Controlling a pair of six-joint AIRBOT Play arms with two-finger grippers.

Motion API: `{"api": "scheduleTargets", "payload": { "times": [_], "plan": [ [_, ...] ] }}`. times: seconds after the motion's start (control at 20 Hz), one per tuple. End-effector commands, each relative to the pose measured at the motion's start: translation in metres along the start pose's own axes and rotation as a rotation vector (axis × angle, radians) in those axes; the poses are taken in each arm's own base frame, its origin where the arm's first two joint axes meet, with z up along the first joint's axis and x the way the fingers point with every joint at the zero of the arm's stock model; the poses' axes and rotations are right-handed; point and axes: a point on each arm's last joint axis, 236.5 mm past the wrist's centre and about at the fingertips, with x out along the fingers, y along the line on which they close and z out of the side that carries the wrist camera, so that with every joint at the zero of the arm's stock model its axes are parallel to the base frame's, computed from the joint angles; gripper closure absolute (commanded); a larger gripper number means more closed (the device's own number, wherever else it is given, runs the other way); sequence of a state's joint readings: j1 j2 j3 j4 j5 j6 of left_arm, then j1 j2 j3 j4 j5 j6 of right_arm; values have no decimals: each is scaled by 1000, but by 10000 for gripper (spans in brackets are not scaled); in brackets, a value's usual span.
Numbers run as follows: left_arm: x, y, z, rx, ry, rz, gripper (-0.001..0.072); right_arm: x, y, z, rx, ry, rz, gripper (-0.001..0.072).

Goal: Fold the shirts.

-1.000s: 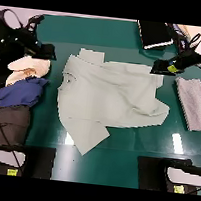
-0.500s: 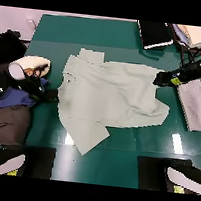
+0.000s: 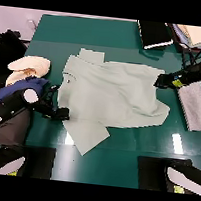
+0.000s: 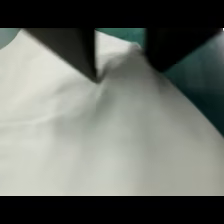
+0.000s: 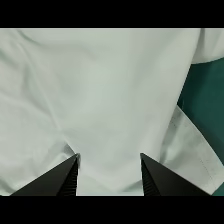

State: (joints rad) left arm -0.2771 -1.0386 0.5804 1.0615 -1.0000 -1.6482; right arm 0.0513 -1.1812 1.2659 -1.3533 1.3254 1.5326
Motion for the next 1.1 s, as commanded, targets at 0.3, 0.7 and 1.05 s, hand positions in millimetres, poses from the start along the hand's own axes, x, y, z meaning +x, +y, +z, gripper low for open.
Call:
{"api": "scheduleTargets", "payload": {
  "times": [0.3,0.7,1.05],
  "plan": [
    [-63,-11,66,179,-188,145,686,26,-118,-142,384,235,-60,191],
    [-69,-29,74,159,-222,79,686,92,-81,-179,630,282,309,211],
    [-68,-33,70,150,-205,61,686,105,-61,-142,400,211,267,697]
  ]
}}
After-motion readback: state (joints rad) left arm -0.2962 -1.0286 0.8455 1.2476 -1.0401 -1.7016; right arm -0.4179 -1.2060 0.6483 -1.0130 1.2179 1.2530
